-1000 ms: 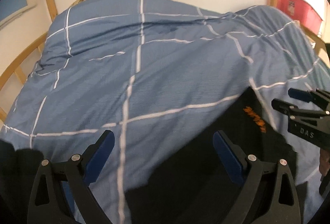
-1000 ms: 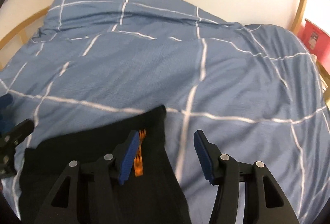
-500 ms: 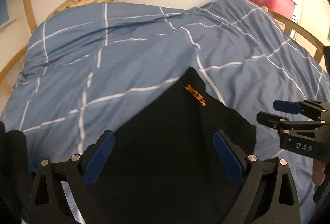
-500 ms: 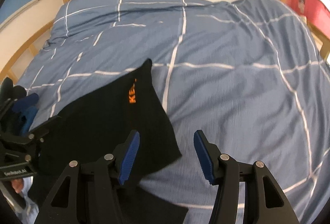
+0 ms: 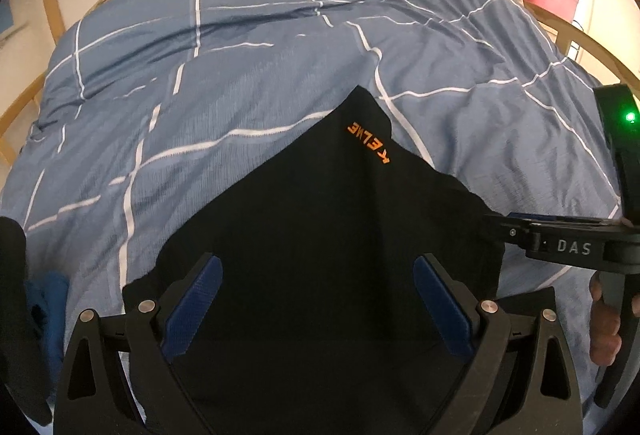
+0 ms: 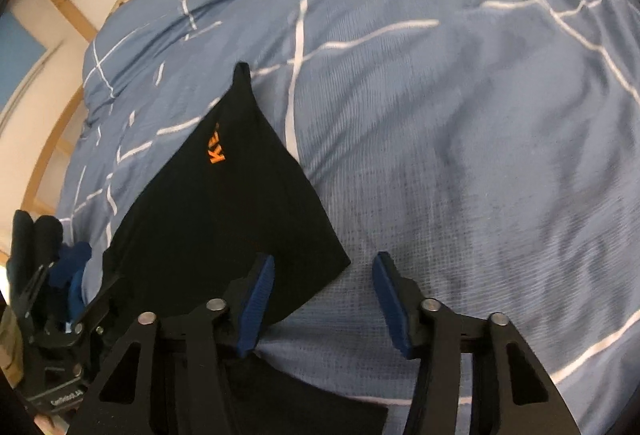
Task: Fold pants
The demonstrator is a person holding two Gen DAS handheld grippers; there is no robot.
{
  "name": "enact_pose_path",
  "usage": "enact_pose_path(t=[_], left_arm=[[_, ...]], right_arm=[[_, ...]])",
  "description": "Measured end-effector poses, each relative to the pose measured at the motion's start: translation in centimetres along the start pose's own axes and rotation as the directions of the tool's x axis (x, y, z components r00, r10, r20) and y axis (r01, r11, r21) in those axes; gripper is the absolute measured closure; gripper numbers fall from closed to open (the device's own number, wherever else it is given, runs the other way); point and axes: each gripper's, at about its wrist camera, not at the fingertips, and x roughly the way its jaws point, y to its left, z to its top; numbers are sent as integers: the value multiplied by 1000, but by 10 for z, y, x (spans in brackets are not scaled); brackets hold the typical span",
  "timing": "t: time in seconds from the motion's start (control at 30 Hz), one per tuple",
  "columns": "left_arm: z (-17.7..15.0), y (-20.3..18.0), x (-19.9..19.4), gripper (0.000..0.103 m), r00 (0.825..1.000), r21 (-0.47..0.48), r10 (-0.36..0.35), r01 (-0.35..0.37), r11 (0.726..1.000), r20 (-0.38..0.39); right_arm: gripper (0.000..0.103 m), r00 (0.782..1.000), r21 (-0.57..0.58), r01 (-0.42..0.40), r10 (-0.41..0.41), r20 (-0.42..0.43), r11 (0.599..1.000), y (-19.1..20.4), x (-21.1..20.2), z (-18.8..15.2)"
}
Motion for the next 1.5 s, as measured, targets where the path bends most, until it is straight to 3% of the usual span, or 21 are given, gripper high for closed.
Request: enact_pose_path(t=[0.1, 0.17, 0.23, 0.33, 0.43, 0.5, 0.57, 0.63, 0.8, 0.87, 0.93, 1.2, 1.5], left_arm=[[-4, 1, 4, 5, 1000, -5, -3, 3, 1000, -10], [-5, 2, 6, 5, 1000, -11, 0, -1, 1000, -17], [-7, 3, 7, 5, 1000, -18, -2, 2, 1000, -23], [-12, 6, 5, 5, 1000, -23, -3, 2, 1000, -24], [-17, 9, 4, 5, 999, -23, 4, -5, 1000, -34], [-22, 12, -2, 5, 999, -25, 2, -3, 1000, -38], [-26, 16, -12, 5, 1000, -22, 16, -16, 1000, -24], [-33, 23, -30, 5, 1000, -19, 28, -28, 999, 11], [-67, 44, -89, 5, 996, -43, 44, -41, 998, 79], [-82, 48, -108, 5, 994, -42, 45, -41, 998, 98], [-100, 53, -128, 5, 992, -40, 55, -51, 998, 110], [-171, 82, -180, 5, 988, -66, 88, -80, 995, 129], [-220, 110, -192, 6, 989, -147, 88, -70, 987, 120]], right_arm=[[73, 1000, -2, -16, 16, -8, 1000, 1, 6, -2], [92, 1000, -19, -22, 22, -8, 1000, 4, 7, -4], [94, 1000, -38, -6, 7, 22, 999, 8, 1, -8], [95, 987, -62, 109, -101, 123, 992, 14, -18, -17], [95, 978, -57, 178, -171, 121, 982, 14, -19, -20], [86, 974, -74, 205, -196, 113, 976, 16, -18, -22], [54, 955, -60, 270, -259, 141, 961, 17, -27, -29], [53, 926, -28, 317, -303, 224, 948, 22, -54, -45], [51, 880, -14, 354, -329, 342, 935, 43, -115, -95], [45, 870, -16, 356, -325, 371, 935, 53, -131, -113], [44, 856, -3, 354, -323, 404, 935, 65, -149, -138], [44, 831, 39, 335, -314, 458, 942, 99, -178, -220], [44, 840, 157, 260, -303, 450, 953, 98, -167, -279]])
